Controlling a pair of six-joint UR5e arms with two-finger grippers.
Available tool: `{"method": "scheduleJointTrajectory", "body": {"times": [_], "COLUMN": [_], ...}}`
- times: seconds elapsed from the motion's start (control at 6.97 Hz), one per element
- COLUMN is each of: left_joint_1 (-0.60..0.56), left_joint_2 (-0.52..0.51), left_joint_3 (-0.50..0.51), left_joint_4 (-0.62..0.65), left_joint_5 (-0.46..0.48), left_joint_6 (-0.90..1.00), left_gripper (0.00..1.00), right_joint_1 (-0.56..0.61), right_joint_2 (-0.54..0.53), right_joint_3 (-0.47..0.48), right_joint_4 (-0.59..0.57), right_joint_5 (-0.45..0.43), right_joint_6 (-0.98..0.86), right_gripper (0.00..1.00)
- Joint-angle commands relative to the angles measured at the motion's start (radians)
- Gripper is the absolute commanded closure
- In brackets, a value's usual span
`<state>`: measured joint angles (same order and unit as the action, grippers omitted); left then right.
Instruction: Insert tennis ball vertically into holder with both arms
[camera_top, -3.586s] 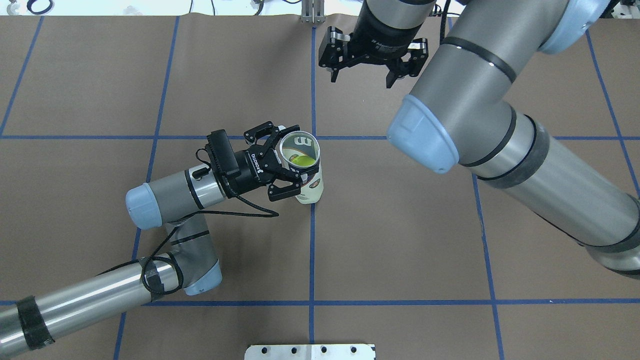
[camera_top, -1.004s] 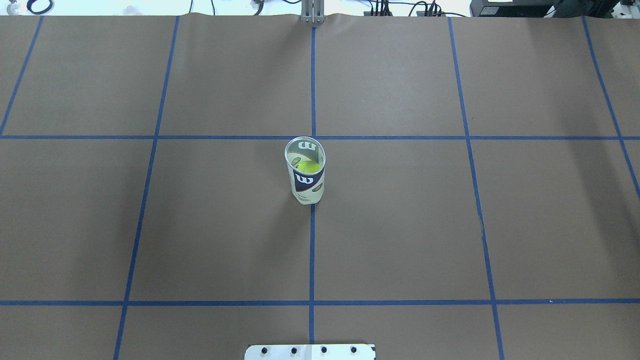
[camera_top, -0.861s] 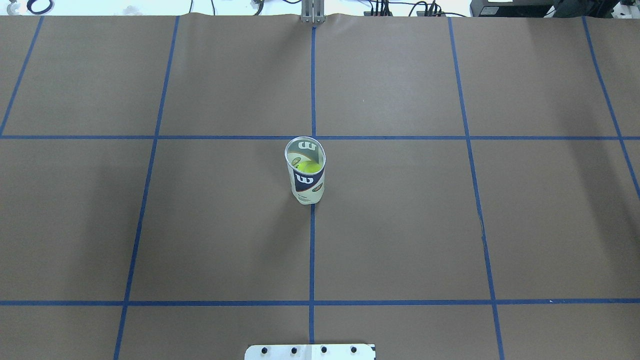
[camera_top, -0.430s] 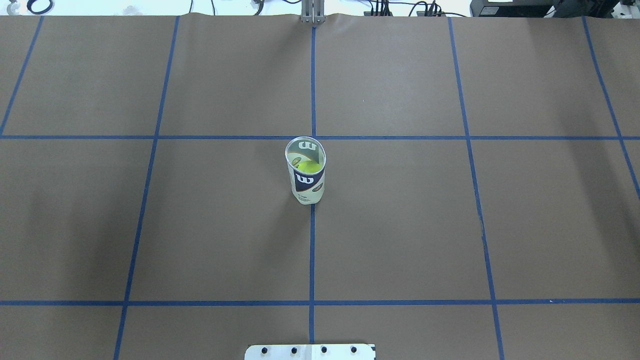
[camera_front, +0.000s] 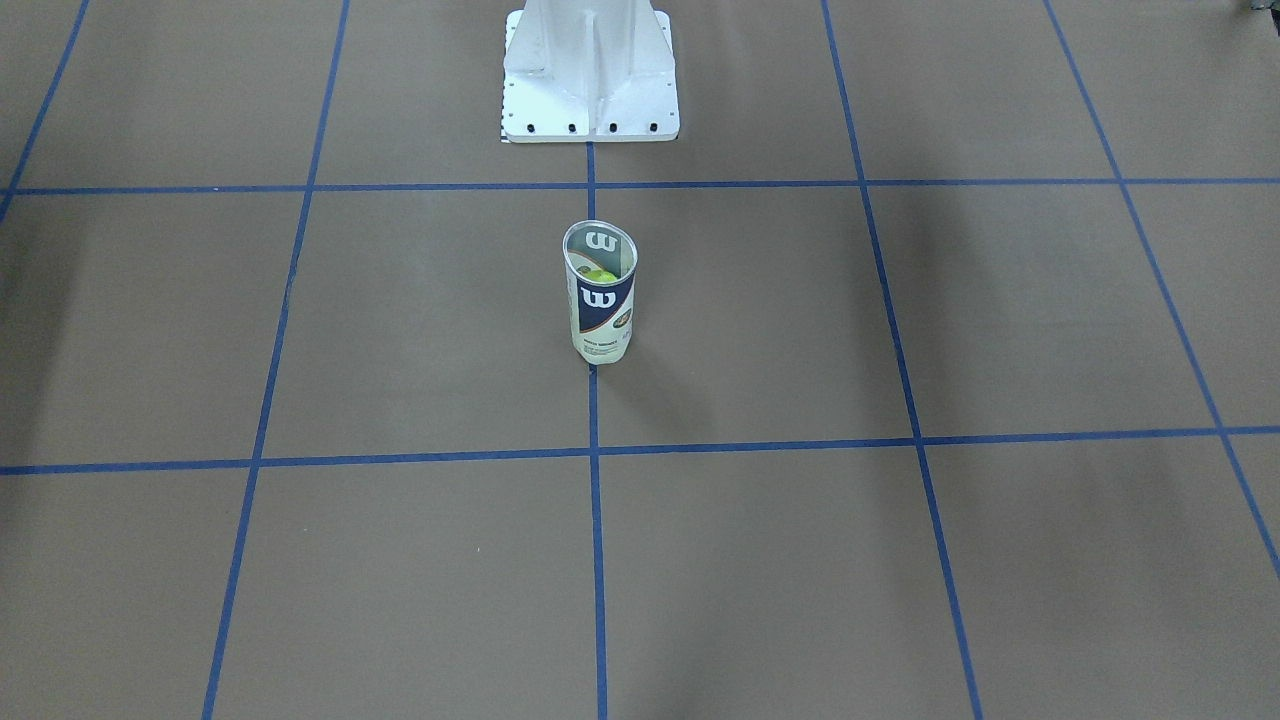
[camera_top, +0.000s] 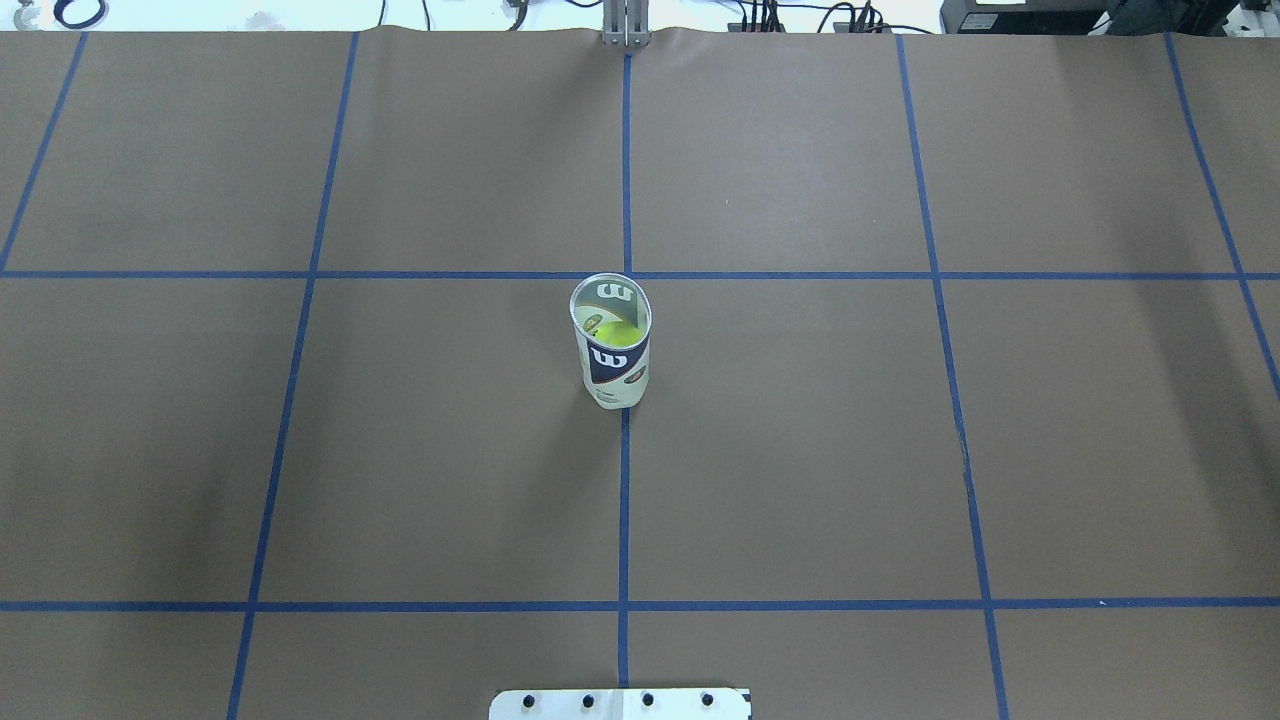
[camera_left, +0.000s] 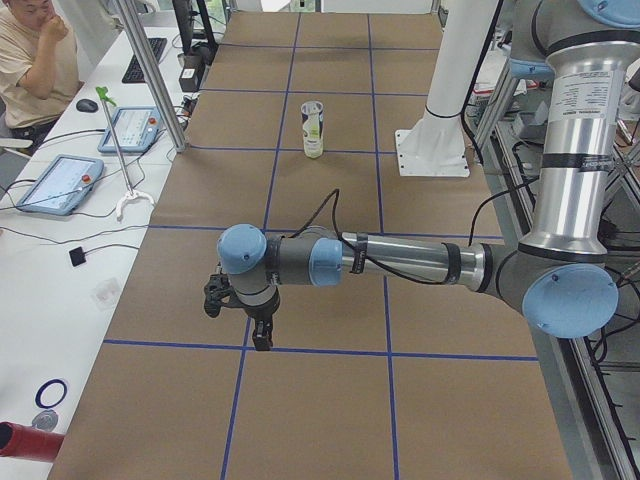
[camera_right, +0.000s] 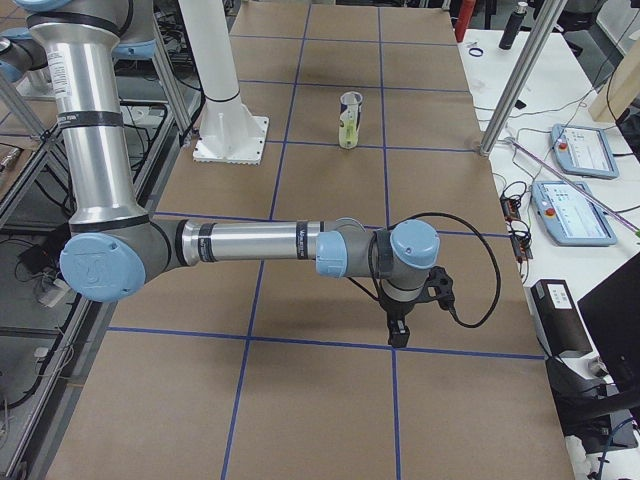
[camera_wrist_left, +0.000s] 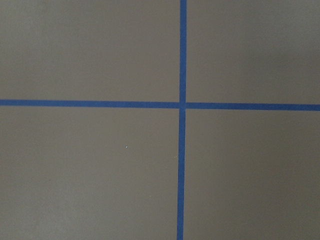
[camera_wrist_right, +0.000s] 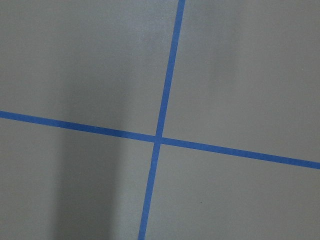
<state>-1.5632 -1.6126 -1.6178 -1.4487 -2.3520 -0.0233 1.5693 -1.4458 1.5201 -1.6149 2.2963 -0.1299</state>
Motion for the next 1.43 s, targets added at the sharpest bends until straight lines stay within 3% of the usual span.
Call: {"method": "scheduleJointTrajectory", "body": {"times": [0.0,1.29], "left_joint_1": [-0.003,-0.003], "left_joint_2": [0.005,-0.009], "left_joint_3": [-0.005,-0.001], "left_joint_4": [0.002,-0.038], "left_joint_5": [-0.006,-0.012], "left_joint_6": [0.002,-0.007], "left_gripper": [0.01,0.01], "right_joint_1": [0.0,0.0], "right_joint_2": [0.004,0.001], "right_joint_3": [0.002,0.018], "right_joint_4": [0.003,0.001], "right_joint_5": [0.0,0.0], "right_joint_6": [0.001,0.004], "right_gripper": [0.0,0.0]}}
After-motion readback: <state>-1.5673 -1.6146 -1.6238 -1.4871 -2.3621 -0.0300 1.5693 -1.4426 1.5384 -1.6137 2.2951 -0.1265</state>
